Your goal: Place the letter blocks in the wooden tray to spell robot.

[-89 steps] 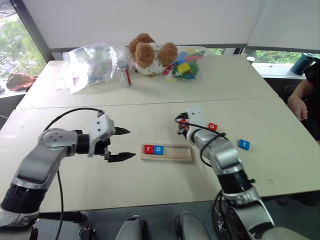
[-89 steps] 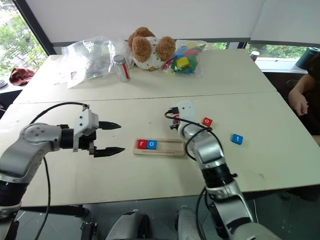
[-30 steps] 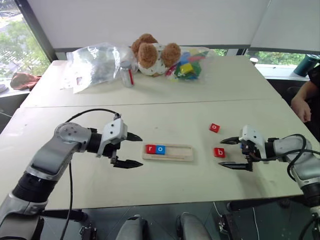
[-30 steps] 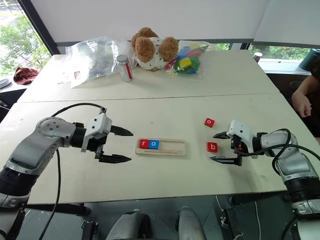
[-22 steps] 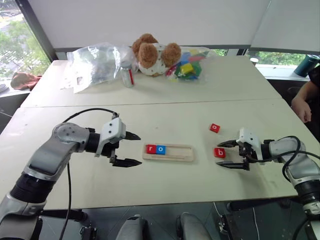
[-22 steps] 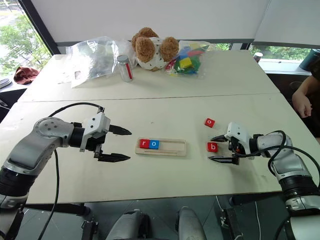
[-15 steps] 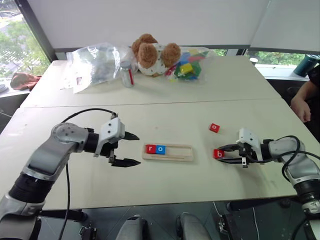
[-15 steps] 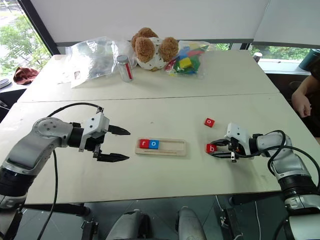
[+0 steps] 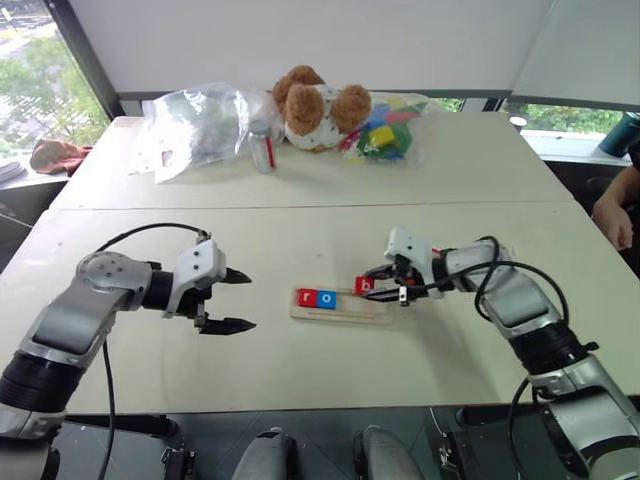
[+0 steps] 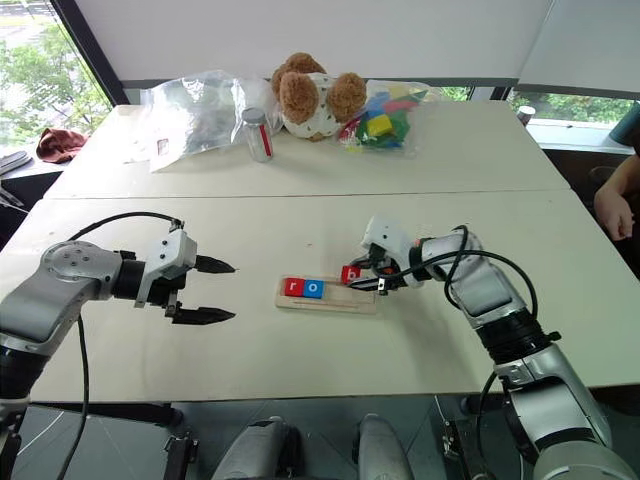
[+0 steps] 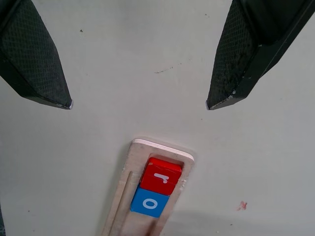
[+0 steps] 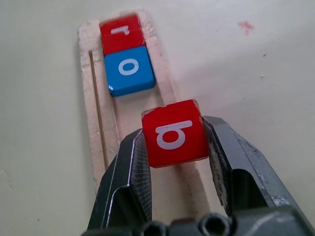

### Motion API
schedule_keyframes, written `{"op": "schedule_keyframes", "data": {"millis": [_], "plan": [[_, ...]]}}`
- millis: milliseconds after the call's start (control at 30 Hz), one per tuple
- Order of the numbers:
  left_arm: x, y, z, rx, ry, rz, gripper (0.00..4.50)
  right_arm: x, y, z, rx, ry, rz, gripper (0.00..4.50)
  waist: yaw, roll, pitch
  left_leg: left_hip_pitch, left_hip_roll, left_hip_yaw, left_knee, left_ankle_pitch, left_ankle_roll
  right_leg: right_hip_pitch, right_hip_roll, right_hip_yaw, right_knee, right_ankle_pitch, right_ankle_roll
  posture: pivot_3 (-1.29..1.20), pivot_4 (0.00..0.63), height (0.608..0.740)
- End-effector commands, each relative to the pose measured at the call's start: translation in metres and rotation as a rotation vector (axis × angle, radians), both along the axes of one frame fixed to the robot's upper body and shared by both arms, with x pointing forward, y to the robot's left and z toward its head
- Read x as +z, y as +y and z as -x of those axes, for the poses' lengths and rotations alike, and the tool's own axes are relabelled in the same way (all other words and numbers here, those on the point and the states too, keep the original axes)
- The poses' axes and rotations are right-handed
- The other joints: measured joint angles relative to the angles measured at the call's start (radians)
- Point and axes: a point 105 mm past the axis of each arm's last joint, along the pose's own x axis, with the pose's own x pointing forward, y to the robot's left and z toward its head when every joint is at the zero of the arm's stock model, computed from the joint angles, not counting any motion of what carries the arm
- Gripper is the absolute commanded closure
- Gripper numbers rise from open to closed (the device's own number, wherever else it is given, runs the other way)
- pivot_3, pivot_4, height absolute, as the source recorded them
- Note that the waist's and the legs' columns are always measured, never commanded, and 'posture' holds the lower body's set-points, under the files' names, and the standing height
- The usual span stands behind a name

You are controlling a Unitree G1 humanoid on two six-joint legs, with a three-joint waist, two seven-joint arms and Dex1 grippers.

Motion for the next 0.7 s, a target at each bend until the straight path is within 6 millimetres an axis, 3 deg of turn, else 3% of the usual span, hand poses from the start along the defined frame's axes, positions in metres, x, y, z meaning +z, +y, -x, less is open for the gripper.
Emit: {"op": "schedule_keyframes", "data": {"millis": [33, 400, 700], "plan": [[0.005, -0.001, 0.000, 0.001, -0.035, 0.013, 0.00, 0.012, 0.013, -0.003, 0.031, -0.047, 0.002, 3.33, -0.003, 0.000, 0.000, 0.000, 0.000, 0.000, 0.000, 0.000, 0.000, 0.000, 0.000, 0.000, 0.000, 0.000, 0.000, 0.00, 0.150, 0.740], [-0.001, -0.005, 0.002, 0.004, -0.026, 0.025, 0.00, 0.009, 0.027, 0.015, 0.097, -0.011, 0.013, 3.33, -0.021, 0.000, 0.000, 0.000, 0.001, 0.000, 0.000, 0.000, 0.000, 0.000, 0.001, -0.001, 0.001, 0.000, 0.000, 0.00, 0.150, 0.740], [-0.001, -0.007, -0.002, 0.007, -0.036, 0.028, 0.00, -0.001, 0.030, 0.016, 0.083, -0.008, 0.023, 3.33, -0.022, 0.000, 0.000, 0.000, 0.001, 0.000, 0.000, 0.000, 0.000, 0.000, 0.002, -0.001, 0.001, 0.000, 0.000, 0.00, 0.150, 0.740]]}}
